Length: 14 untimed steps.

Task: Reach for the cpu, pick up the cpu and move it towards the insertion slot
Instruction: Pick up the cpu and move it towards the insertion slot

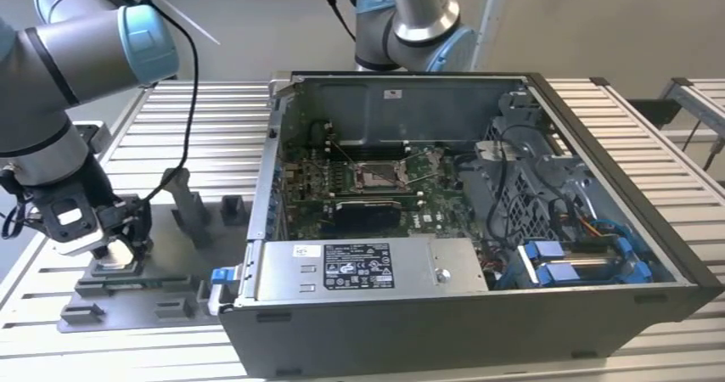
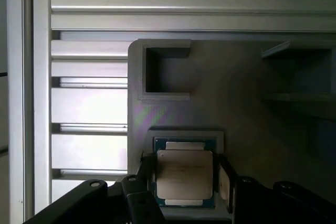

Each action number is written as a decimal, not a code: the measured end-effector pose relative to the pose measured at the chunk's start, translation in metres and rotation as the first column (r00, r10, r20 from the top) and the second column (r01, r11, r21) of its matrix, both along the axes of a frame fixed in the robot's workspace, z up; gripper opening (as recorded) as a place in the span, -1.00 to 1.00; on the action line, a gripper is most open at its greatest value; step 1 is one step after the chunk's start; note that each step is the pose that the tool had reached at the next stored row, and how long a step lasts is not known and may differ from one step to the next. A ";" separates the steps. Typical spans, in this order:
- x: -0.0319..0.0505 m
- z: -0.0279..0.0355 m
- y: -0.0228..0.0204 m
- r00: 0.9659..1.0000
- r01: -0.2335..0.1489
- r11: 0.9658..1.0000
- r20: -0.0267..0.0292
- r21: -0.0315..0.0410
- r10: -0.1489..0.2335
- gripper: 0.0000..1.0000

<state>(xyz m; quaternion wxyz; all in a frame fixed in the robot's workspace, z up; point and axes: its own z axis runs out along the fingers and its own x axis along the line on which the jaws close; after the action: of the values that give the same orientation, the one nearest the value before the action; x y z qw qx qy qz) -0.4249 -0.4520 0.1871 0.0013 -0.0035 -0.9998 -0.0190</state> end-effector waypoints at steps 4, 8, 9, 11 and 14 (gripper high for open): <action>0.0000 0.0000 -0.0001 1.000 0.000 1.000 0.000 0.000 0.000 -1.00; 0.0000 0.0147 -0.0007 1.000 0.001 1.000 0.000 0.000 -0.001 -1.00; 0.0000 0.0193 -0.0007 1.000 0.001 1.000 0.000 0.000 -0.001 -1.00; 0.0000 0.0283 -0.0007 1.000 0.001 1.000 0.000 0.000 -0.001 -1.00; 0.0000 0.0420 -0.0007 1.000 0.001 1.000 0.000 0.000 -0.001 -1.00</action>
<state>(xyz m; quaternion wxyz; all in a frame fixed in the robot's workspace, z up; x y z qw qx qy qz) -0.4249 -0.4527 0.2290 0.0012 -0.0038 -0.9998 -0.0192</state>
